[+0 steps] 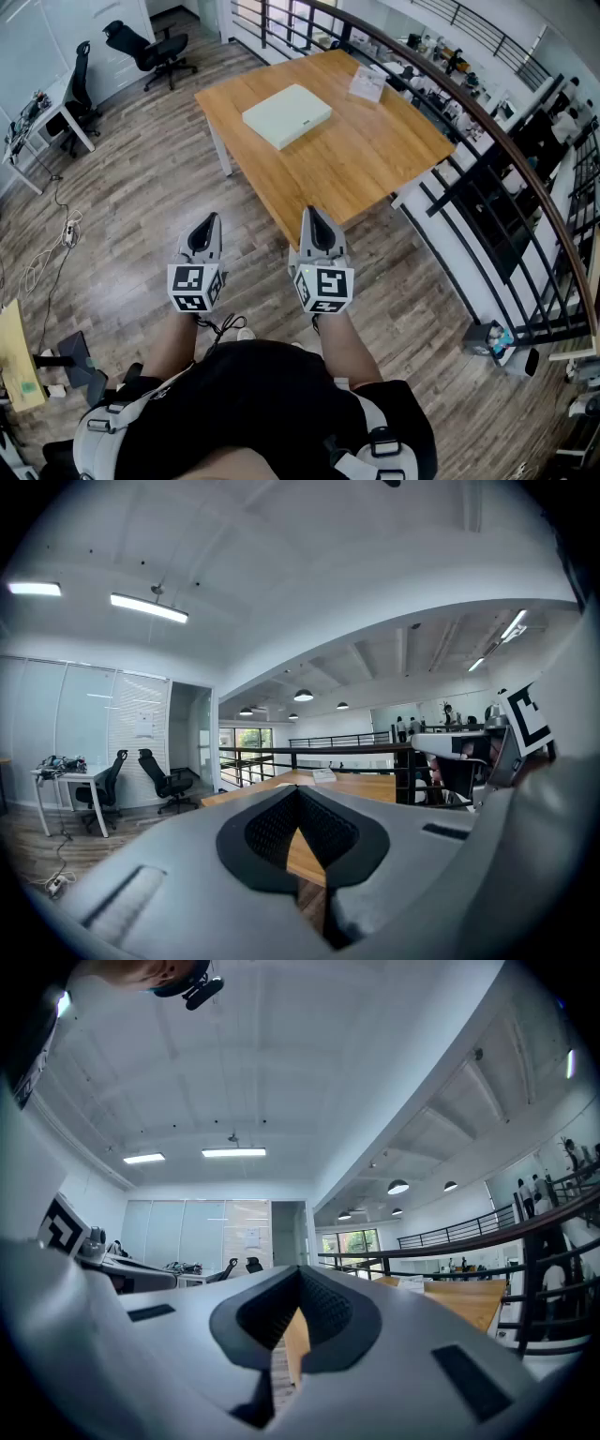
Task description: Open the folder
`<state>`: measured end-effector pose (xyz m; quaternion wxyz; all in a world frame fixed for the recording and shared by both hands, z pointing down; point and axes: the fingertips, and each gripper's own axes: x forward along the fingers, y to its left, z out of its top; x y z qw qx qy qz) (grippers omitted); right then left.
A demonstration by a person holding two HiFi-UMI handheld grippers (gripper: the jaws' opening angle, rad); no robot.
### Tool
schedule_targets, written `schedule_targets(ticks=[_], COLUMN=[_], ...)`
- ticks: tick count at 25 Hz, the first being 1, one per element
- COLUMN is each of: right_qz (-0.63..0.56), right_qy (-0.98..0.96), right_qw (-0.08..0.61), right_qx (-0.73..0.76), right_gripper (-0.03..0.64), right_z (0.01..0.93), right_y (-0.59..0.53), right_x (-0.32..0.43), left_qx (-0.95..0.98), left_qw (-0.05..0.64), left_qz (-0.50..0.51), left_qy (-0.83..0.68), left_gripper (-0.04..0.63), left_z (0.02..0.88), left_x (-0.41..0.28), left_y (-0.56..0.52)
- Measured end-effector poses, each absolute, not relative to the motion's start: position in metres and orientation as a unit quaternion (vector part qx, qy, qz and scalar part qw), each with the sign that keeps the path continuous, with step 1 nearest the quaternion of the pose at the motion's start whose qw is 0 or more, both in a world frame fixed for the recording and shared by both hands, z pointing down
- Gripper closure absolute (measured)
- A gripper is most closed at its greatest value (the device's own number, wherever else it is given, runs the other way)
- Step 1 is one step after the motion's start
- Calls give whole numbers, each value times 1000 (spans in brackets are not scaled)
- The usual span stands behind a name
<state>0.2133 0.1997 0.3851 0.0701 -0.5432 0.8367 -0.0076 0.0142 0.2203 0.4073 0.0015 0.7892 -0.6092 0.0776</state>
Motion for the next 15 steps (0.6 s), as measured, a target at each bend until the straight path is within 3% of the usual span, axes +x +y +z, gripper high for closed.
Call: schedule_targets(ticks=[15], right_qz=[-19], right_qy=[842], right_qw=[74], right_qx=[-534], right_gripper=[612], right_z=[393], right_y=[201], right_x=[179], left_qx=[791], left_qw=[-2], left_qz=[55], left_qy=[-609], left_gripper=[594], left_z=[402], left_x=[-18], left_y=[218])
